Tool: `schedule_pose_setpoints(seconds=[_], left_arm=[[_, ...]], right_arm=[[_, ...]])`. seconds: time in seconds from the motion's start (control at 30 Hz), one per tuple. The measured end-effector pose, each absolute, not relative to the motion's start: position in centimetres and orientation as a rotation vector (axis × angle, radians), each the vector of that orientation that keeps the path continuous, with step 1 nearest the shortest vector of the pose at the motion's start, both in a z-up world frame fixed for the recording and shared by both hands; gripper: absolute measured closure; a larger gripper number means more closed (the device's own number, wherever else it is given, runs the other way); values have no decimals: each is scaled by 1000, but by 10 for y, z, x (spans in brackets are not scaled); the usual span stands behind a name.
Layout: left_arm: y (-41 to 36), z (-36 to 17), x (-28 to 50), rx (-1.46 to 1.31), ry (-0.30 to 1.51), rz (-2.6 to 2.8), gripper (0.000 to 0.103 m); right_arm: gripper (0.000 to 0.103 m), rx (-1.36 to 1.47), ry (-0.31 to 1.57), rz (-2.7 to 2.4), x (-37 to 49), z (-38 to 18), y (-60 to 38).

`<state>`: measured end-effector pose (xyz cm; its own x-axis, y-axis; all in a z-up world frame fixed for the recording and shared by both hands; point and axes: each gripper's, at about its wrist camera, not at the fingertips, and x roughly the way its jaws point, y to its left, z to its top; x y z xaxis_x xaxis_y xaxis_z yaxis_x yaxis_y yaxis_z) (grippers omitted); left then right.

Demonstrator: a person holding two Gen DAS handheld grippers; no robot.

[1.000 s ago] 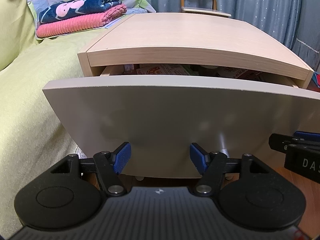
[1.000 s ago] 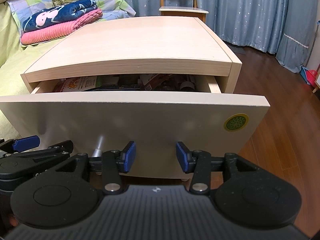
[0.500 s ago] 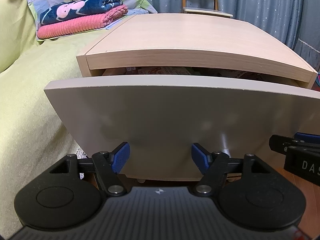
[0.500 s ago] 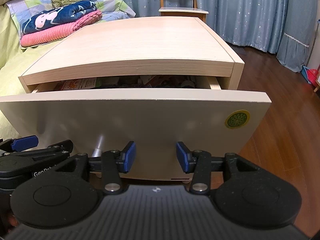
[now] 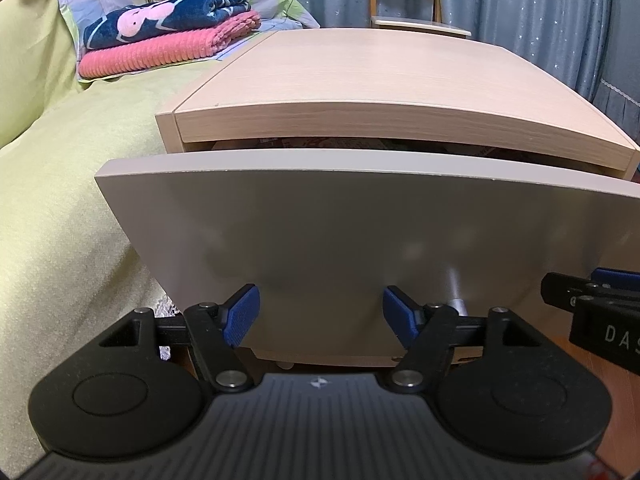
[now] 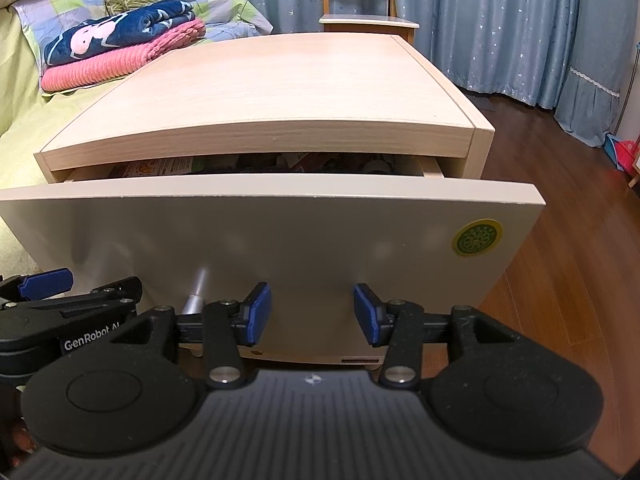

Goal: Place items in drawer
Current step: 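Keep pushing the drawer front with both grippers until it is flush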

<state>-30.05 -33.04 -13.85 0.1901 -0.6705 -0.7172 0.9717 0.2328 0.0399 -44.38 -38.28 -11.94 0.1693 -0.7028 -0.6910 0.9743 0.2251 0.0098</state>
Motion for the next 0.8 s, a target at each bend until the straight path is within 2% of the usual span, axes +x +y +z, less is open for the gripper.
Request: schedule_pose_setpoints(seconds=[0.8], left_arm=[[-346,-137,-294,567,653,-1250,32]], right_arm=[[59,515,634,-1279,-440,-120,-392]])
